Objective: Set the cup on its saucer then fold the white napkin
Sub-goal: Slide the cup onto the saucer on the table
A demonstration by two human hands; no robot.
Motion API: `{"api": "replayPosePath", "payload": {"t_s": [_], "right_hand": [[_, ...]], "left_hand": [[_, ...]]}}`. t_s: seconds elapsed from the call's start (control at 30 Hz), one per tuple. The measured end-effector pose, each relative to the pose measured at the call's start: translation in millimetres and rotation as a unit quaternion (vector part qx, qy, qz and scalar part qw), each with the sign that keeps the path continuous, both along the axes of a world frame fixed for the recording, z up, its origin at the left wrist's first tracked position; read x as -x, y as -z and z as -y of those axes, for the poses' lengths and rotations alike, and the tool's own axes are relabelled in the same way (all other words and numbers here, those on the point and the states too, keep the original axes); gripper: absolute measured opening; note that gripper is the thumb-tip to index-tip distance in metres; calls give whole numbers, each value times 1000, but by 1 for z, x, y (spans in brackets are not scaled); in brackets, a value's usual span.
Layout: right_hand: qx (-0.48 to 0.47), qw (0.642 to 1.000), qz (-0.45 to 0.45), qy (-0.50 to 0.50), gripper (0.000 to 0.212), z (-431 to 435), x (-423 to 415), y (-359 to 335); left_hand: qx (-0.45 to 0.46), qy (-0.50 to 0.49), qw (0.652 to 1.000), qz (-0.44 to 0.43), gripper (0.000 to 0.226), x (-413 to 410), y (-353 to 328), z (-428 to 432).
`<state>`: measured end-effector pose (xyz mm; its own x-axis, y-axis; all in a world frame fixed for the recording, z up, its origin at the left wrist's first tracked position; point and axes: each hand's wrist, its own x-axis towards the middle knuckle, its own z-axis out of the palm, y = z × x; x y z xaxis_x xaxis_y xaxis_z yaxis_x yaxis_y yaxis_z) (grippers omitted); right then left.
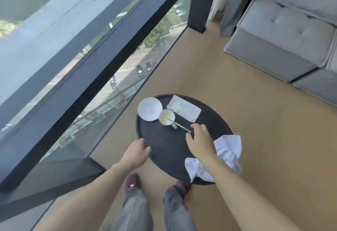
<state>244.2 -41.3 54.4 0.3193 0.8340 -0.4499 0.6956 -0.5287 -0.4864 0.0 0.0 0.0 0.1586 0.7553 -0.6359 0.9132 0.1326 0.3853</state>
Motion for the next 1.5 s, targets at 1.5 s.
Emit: {"api": "replayPosePath", "payload": {"t_s": [1.5], "right_hand": [[-112,988,79,68,8,-41,-115,202]], "left_hand": [[-268,24,957,-110,73,-43,185,-6]]}}
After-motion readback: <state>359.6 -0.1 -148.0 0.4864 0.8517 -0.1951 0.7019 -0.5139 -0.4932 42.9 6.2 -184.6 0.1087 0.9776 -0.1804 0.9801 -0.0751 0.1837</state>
